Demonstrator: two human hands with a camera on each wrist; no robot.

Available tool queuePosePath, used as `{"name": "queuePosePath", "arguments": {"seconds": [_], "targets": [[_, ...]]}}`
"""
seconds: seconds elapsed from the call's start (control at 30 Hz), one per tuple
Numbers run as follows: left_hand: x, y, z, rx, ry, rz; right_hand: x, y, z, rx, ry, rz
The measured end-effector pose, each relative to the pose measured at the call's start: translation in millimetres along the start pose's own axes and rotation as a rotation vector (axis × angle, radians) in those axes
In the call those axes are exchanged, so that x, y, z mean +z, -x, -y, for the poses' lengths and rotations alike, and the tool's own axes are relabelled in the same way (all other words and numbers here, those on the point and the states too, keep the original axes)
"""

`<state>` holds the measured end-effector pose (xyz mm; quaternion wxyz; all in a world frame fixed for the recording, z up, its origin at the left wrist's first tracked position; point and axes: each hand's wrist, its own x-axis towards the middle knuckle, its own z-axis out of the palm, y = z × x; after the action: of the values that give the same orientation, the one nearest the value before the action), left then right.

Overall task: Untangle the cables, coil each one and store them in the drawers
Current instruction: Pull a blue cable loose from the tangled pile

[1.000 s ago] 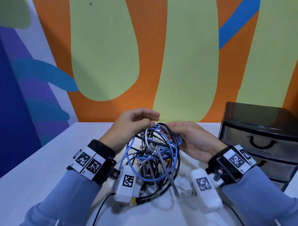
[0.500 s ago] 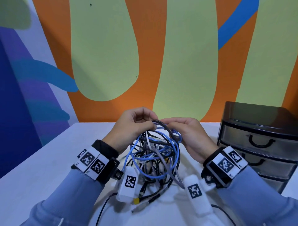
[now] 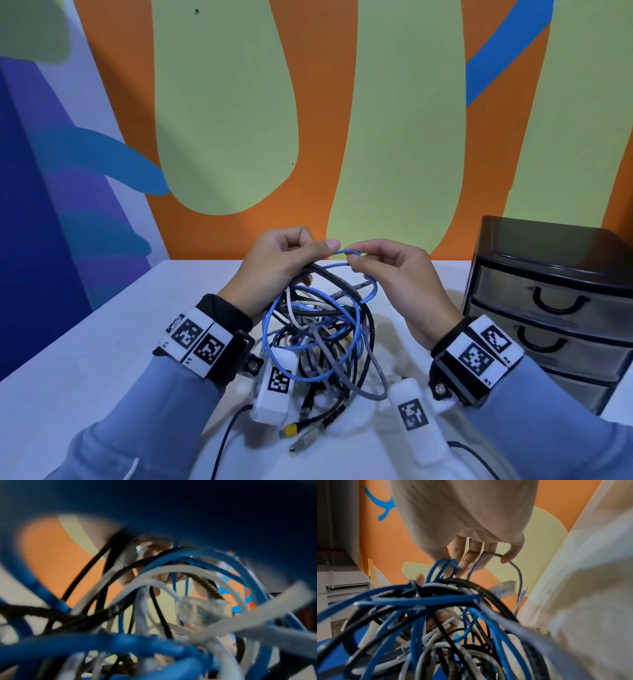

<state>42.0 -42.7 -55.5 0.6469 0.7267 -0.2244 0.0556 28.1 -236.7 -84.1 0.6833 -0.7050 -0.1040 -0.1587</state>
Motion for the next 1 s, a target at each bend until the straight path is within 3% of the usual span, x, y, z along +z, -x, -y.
{"name": "queuePosePath", "arguments": {"seconds": [0.17,0.37,0.57,0.77,1.0], "targets": [[-11,0,-2,-0.006,-0.084,0.100,3,1,1,-0.052,-0.041,-0.042],[-20,0,-3,0.020,-0.153,0.116,6,1,-2,-0.138,0.007,-0.056],[-21,-6,4,0.084,-0.093,0.005,7,2,-4,-0.106,0.013,0.065],[-18,-7,5,0.251,-0.057,-0.098,3,-1,-11,-0.136,-0.022,0.177],[-22,-11,5,0.228,-0.066,-0.143,2,-6,-21,-0.201,-0.009,-0.069]]}}
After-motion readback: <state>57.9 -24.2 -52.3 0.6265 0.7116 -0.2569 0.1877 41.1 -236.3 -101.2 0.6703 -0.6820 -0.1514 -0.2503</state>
